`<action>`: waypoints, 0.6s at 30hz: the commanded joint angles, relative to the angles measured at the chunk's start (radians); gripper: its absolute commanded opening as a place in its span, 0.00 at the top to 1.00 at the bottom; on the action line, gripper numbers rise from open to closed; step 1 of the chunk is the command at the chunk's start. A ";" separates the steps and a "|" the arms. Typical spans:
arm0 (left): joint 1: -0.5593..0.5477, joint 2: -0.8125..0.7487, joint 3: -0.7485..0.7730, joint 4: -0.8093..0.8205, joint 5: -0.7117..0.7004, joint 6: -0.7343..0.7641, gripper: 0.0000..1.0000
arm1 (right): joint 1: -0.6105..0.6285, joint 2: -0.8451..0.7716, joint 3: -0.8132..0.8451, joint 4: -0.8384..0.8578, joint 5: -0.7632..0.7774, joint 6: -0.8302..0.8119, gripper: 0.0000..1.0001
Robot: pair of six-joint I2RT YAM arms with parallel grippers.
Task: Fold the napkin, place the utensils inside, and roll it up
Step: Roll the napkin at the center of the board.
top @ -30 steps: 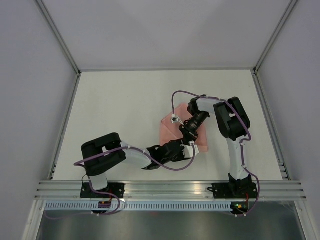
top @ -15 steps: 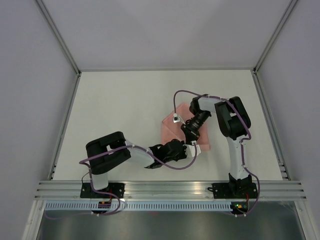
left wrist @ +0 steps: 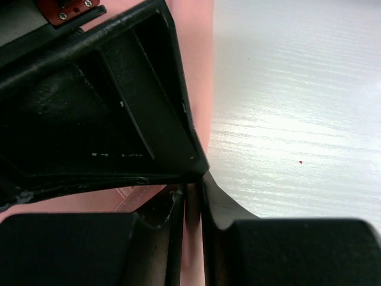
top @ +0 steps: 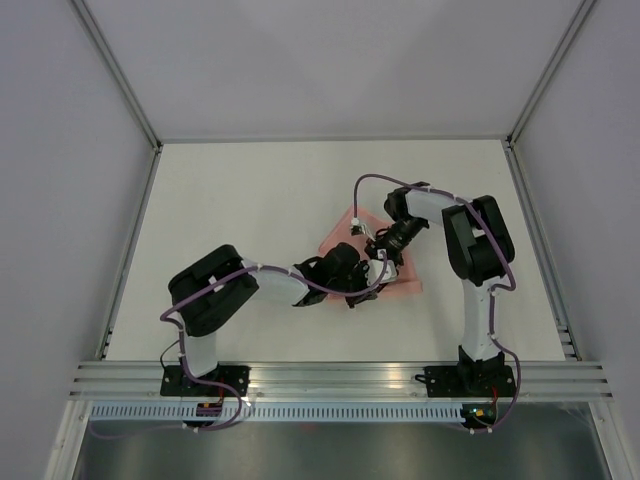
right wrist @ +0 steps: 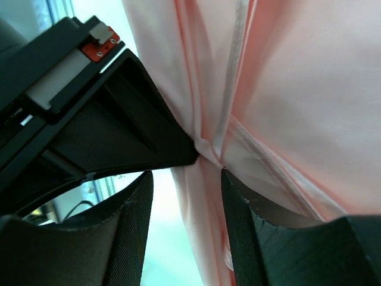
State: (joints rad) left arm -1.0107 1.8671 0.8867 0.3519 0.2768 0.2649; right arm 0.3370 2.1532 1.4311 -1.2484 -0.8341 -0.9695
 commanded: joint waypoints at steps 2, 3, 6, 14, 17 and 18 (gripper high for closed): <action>0.063 0.075 0.001 -0.214 0.237 -0.098 0.98 | -0.032 -0.101 -0.012 0.197 0.030 0.060 0.43; 0.075 0.086 0.018 -0.232 0.263 -0.102 0.98 | -0.038 -0.114 -0.015 0.207 0.030 0.070 0.43; 0.121 0.112 0.066 -0.289 0.369 -0.119 0.98 | -0.082 -0.192 -0.038 0.260 0.010 0.120 0.43; 0.236 0.221 0.135 -0.303 0.605 -0.193 0.98 | -0.200 -0.420 -0.251 0.546 0.047 0.218 0.43; 0.268 0.274 0.176 -0.326 0.666 -0.214 0.98 | -0.199 -0.562 -0.395 0.660 0.081 0.190 0.40; 0.274 0.288 0.199 -0.335 0.679 -0.217 0.98 | -0.199 -0.634 -0.429 0.685 0.093 0.169 0.39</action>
State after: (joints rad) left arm -0.7620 2.0560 1.0798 0.1940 0.9024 0.0814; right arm 0.1265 1.6554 1.0958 -0.7200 -0.7582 -0.7769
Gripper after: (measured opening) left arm 0.149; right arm 0.602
